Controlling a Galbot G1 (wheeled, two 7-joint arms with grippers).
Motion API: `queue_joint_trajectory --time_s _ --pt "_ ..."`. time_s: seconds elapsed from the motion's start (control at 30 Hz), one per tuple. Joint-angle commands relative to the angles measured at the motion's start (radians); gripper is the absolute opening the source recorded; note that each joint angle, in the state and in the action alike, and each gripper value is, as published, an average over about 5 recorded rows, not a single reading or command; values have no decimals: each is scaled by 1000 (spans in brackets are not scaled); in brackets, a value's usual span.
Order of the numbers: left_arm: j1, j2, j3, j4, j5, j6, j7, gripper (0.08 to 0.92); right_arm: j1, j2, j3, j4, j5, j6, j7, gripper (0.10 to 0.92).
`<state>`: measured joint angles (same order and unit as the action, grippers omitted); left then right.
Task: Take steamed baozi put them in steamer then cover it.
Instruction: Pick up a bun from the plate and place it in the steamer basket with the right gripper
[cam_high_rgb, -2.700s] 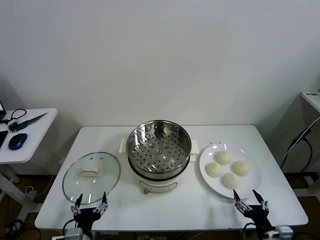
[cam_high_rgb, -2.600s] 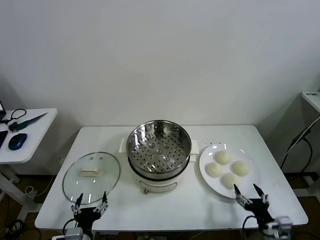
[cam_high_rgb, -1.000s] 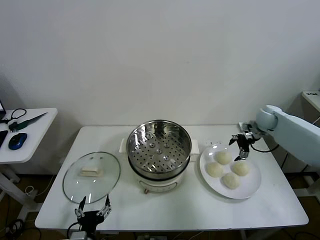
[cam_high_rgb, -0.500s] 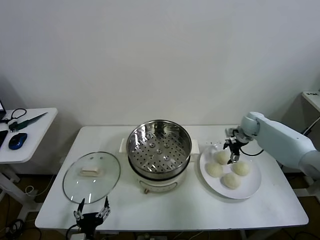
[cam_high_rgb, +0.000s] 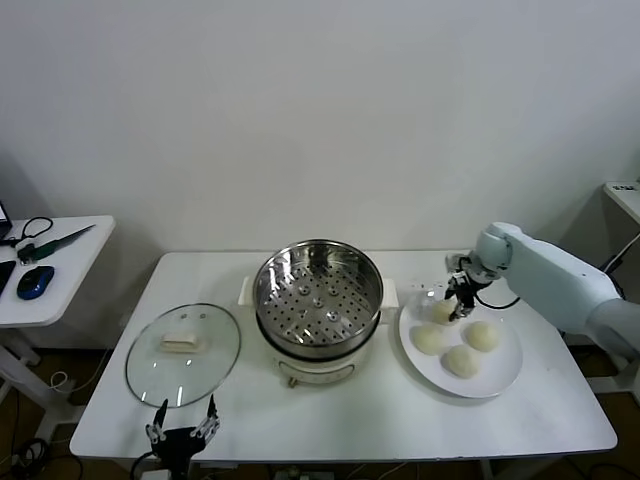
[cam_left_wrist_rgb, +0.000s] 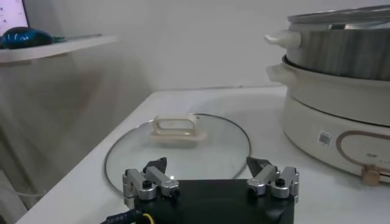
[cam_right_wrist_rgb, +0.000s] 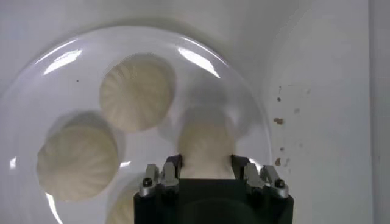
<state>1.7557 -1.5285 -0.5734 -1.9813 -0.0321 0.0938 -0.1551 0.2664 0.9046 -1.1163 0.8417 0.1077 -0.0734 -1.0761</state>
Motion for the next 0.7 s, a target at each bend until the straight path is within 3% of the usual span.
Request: queue_joint_trajectory --time_s 0.03,0.27,0.47,0.7 --pt "1 -7 11 -5 12 0 -1 823 435 -48 -361 211 159 184 -19 568" --pt "2 -12 21 -13 27 3 -2 823 781 30 -564 476 317 425 7 568" --pt "5 -9 21 -17 26 0 -4 823 831 144 -564 686 164 552 107 568" --pt "13 -10 28 -19 21 -10 -8 823 600 281 -445 566 -116 636 218 568"
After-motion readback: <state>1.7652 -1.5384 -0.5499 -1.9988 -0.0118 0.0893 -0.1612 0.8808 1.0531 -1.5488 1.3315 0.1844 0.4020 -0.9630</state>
